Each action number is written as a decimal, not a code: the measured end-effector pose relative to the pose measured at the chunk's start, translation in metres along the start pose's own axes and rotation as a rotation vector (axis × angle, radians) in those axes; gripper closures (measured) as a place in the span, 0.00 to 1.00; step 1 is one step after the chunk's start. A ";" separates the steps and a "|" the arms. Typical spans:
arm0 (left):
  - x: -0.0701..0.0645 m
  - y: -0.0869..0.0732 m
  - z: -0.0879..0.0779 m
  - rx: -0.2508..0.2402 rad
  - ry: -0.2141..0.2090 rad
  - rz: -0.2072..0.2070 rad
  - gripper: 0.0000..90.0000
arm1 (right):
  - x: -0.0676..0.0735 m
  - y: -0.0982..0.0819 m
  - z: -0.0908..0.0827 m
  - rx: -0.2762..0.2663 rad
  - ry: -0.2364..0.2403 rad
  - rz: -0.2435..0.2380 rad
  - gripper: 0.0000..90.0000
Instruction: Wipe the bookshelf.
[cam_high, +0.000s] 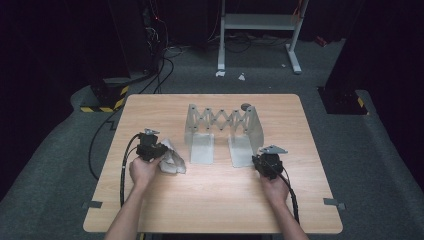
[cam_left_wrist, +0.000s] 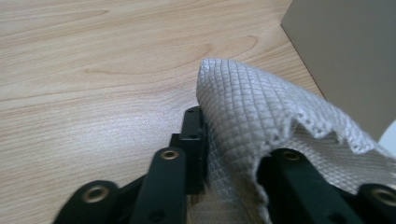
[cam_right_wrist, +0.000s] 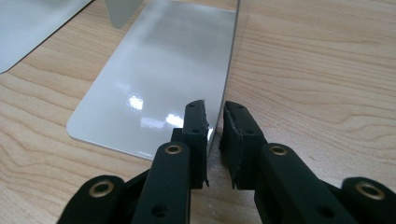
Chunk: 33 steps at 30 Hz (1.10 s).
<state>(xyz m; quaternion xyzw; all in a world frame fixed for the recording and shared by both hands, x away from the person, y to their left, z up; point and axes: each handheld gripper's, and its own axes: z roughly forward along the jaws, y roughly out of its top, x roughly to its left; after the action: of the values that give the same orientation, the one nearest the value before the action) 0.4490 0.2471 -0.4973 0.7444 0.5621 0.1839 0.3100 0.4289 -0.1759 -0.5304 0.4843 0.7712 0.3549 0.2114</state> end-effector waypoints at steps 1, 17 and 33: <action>-0.001 0.000 -0.001 0.004 0.007 0.001 0.74 | 0.000 0.000 0.000 0.000 0.000 0.000 0.88; -0.007 -0.016 -0.023 -0.041 -0.046 -0.036 0.39 | 0.000 0.000 0.000 0.000 -0.002 0.002 0.85; -0.039 -0.024 -0.040 -0.086 -0.121 0.016 0.36 | 0.000 0.000 0.000 0.001 0.000 0.001 0.80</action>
<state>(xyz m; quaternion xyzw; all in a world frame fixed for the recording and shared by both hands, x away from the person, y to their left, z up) 0.3949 0.2243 -0.4804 0.7447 0.5279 0.1650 0.3736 0.4290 -0.1757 -0.5304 0.4846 0.7713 0.3547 0.2109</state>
